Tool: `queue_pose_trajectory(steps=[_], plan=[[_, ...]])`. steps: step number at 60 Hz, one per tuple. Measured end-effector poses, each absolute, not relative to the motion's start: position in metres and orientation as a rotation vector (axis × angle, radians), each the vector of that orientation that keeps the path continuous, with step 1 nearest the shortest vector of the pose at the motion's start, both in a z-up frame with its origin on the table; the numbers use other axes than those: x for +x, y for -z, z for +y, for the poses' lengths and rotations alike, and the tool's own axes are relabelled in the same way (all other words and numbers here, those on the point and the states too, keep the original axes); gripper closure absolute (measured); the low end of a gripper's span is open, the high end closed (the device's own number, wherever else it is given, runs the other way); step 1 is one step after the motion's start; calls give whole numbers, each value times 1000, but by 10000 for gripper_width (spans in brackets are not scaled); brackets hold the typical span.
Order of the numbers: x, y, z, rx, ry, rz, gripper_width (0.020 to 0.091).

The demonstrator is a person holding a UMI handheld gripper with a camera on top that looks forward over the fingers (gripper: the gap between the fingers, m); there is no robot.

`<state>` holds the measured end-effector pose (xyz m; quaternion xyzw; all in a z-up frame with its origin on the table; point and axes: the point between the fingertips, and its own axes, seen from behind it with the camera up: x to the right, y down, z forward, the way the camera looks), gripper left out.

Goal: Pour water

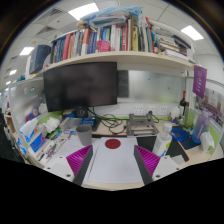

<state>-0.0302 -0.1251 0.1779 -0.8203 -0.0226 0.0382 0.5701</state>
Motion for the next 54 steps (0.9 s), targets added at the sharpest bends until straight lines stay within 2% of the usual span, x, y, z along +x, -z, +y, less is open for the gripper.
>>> queue_pose_trajectory(steps=[12,20,42,48,54], plan=[[106,-130,-103,-1969,-42,80,254],[153,-100,-72,-1980,-23,69,252],[169,-71,7,-1893,-22,-72,253],[174,-70,22,-1859,-7,-67,302],[174,-61,29,-1862,-2,-69,459]])
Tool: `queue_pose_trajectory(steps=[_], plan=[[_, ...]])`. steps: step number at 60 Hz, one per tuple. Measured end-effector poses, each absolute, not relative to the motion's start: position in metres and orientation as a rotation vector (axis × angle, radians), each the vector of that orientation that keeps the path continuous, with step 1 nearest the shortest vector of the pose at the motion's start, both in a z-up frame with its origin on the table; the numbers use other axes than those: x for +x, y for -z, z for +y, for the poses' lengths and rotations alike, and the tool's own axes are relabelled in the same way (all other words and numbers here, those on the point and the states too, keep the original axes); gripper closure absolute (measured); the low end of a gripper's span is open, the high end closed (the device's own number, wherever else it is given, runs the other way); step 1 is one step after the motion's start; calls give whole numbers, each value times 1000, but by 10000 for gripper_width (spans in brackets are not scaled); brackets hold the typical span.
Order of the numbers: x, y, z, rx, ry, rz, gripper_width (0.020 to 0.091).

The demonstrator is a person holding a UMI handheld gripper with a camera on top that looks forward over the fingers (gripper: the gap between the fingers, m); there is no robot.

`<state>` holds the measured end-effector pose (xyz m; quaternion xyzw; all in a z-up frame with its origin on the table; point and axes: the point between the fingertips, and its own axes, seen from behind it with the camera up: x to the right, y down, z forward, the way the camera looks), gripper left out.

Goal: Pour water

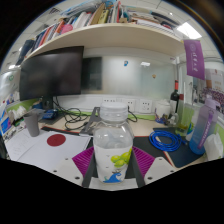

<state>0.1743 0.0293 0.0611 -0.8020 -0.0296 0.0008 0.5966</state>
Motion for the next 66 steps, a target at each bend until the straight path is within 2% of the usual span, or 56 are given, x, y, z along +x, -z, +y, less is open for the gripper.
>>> queue_pose_trajectory(steps=[3,20,26,31,39,51,66], plan=[[171,-58,32,-1858,-18,-73,568],[177,-61,33,-1835,90,-63,715],[175,-63,36,-1855,156,-70,716],[176,-76,39,-1872,248,-85,716],[155,-117,53,-1874,393,-183,716],[85,-177,81,-1787,735,-600,716],[-18,-186,118,-1553,1107,-1138,715]])
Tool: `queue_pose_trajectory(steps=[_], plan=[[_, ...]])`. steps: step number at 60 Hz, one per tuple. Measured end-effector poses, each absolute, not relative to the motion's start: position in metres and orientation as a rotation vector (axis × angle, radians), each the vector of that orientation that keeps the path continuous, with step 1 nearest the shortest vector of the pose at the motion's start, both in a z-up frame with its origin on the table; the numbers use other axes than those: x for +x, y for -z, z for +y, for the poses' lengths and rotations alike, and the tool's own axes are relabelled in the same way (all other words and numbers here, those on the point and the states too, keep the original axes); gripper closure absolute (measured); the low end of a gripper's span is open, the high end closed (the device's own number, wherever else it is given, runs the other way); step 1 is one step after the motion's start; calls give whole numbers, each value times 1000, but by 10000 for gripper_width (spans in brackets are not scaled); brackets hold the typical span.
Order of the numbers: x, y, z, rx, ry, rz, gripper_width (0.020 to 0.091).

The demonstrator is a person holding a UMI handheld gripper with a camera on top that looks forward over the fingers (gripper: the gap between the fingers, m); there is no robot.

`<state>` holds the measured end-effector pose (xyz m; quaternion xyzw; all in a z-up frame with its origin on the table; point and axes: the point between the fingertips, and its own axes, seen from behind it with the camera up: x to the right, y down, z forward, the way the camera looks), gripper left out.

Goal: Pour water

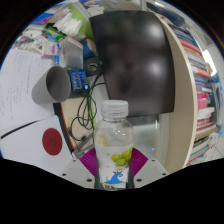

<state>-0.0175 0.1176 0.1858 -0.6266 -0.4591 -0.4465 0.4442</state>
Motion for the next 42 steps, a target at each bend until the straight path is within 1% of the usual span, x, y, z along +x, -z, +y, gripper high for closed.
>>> queue_pose_trajectory(steps=[6,19,27,36,42], plan=[[-41,-179,131,-1474,1223,-1301,716],[-78,-166,148,-1313,1386,-1513,715],[-91,-163,154,-1187,1488,-1632,715],[-94,-156,158,-1159,1540,-1698,715],[-93,-154,157,-1252,1459,-1631,716]])
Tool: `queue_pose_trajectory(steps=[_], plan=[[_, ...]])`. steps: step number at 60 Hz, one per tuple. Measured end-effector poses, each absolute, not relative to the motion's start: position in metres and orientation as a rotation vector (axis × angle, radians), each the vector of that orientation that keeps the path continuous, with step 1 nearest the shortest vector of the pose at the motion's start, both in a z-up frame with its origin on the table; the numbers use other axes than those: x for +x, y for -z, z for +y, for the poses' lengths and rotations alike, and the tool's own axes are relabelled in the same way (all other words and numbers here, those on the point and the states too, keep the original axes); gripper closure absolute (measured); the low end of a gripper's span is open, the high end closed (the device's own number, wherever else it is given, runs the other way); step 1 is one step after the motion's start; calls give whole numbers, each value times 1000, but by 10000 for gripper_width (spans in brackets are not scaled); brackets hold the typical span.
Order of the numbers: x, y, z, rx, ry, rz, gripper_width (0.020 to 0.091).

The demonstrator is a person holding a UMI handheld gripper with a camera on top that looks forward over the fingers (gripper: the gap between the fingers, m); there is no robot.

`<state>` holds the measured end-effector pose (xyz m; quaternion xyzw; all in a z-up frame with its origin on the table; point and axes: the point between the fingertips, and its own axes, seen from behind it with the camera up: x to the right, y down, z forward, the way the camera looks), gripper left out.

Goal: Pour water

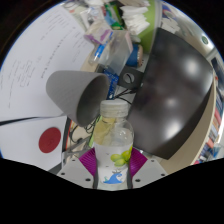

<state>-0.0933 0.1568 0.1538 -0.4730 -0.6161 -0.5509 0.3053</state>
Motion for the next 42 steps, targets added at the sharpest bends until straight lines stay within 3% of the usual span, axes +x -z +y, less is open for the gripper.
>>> queue_pose_trajectory(steps=[15,26,42], plan=[[-81,-159,130,-1809,755,-979,700],[-77,-147,118,-1913,308,-551,701],[-73,-116,132,-1897,-68,-256,702]])
